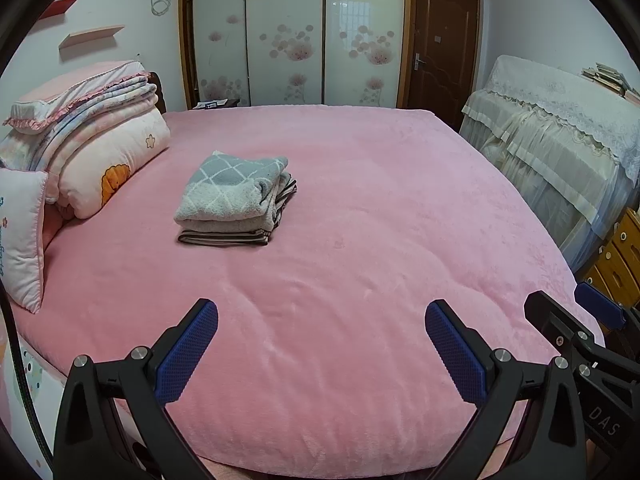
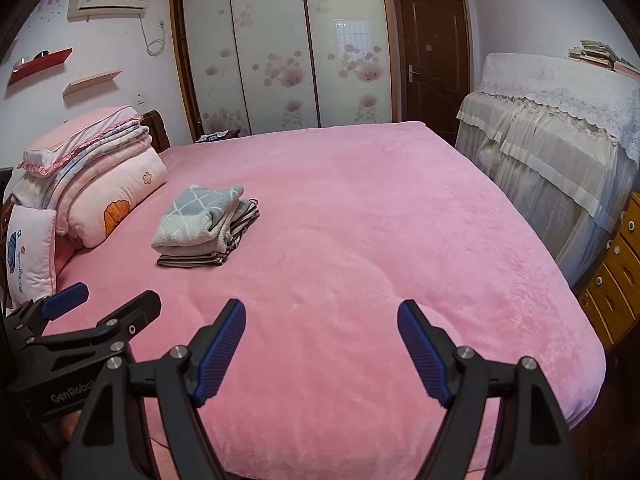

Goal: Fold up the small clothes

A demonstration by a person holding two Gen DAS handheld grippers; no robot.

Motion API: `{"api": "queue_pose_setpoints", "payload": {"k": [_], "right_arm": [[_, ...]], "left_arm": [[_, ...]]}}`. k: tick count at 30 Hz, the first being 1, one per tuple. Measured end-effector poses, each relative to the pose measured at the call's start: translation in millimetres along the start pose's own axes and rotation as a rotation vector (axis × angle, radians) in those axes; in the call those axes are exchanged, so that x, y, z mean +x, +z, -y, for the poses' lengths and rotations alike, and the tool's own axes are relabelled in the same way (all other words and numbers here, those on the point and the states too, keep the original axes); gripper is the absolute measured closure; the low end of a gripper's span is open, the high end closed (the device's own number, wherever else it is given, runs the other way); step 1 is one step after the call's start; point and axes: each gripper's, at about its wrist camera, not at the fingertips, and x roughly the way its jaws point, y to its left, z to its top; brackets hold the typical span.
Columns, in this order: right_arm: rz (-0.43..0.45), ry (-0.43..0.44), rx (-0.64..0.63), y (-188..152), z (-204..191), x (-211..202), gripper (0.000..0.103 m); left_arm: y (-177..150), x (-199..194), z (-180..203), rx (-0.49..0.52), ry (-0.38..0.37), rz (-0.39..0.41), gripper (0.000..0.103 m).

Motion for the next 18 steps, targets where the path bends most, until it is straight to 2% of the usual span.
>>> {"api": "queue_pose_setpoints", "payload": {"k": [18], "right_arm": [[-0.003,0.0,0.001,0.5,3.6,0.7,0.024]], "left_arm": [[-2.5,3.9,-1.8,-0.003,-0.004,-0.023,0.0]]}}
